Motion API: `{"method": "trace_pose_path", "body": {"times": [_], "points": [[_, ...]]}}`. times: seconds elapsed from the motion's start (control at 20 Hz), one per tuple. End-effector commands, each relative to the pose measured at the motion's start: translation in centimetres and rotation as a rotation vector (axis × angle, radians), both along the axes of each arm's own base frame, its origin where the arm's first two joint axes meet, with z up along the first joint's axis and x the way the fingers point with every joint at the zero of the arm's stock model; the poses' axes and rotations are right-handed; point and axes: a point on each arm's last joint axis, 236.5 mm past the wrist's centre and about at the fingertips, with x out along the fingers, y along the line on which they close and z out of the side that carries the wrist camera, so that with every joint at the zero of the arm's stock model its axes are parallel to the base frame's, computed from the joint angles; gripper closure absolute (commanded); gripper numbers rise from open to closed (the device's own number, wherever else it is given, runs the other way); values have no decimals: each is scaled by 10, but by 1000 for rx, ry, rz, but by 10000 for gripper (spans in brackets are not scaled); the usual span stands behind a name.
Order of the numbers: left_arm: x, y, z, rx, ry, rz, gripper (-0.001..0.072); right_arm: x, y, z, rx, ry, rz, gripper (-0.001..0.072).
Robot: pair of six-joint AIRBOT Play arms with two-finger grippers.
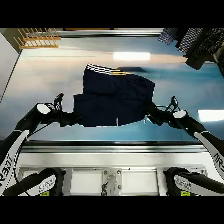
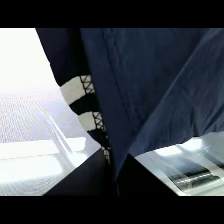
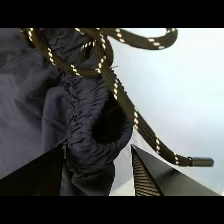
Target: Fold the clothes and pants, and hang the long-sleeved shirts on hangers.
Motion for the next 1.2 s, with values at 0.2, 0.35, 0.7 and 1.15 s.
{"method": "trace_pose_path", "body": {"times": [0.2,0.35,0.7,1.15], "points": [[4,2,0,5,-14,10,700,8,1,3,-39,-45,58,255],[5,2,0,6,-18,13,700,7,7,1,-73,-69,118,595],[41,16,52,-6,-142,38,701,28,4,61,-190,-227,312,699],[-5,22,491,65,-1219,22,701,-39,2,412,-446,-814,462,699]]}}
